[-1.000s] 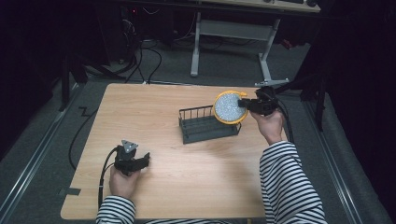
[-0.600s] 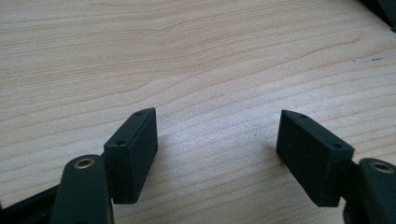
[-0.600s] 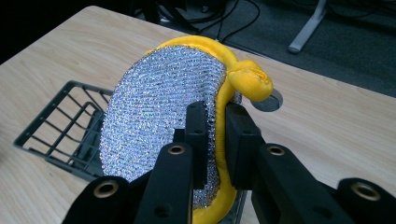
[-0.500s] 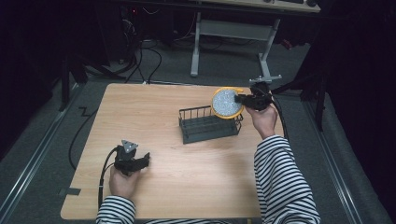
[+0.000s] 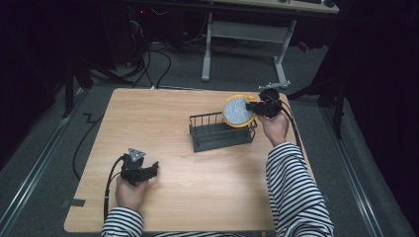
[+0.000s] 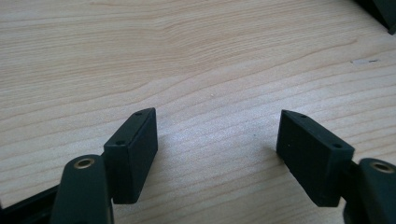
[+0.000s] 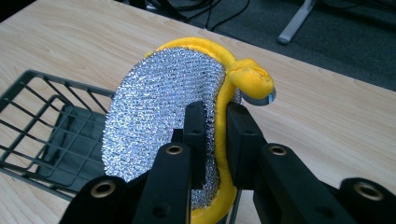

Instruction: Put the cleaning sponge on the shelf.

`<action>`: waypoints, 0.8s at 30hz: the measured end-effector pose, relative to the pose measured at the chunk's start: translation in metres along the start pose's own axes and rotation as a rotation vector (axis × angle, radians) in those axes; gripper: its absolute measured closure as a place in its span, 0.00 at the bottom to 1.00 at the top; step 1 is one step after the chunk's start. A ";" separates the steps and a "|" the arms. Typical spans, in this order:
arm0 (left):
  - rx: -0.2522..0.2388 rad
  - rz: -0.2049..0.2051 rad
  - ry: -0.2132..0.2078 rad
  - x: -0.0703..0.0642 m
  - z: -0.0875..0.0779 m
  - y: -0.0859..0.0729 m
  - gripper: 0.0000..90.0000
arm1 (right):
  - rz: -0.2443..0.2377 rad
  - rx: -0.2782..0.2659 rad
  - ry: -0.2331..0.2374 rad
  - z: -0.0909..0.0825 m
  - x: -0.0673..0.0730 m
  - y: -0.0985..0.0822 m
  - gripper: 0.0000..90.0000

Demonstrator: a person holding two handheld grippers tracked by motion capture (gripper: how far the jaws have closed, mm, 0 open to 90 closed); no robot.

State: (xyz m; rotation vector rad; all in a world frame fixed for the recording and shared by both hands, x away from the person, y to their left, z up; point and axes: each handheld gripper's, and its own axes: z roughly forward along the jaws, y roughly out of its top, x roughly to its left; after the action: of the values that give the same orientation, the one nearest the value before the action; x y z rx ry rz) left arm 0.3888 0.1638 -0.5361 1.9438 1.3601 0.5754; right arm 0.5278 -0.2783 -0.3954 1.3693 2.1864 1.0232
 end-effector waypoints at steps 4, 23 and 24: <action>0.001 0.001 -0.001 0.000 0.000 0.000 0.33 | -0.002 0.008 -0.009 0.003 -0.001 0.000 0.88; 0.002 0.006 0.002 -0.001 0.000 0.000 0.33 | -0.044 0.066 -0.038 0.009 0.001 -0.004 0.88; 0.002 0.006 0.002 -0.001 0.000 0.000 0.33 | -0.048 0.067 -0.041 0.009 0.002 -0.005 0.88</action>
State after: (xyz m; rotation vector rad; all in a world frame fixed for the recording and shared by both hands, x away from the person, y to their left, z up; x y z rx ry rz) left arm 0.3887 0.1632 -0.5361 1.9501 1.3573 0.5787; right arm 0.5298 -0.2742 -0.4048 1.3479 2.2303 0.9050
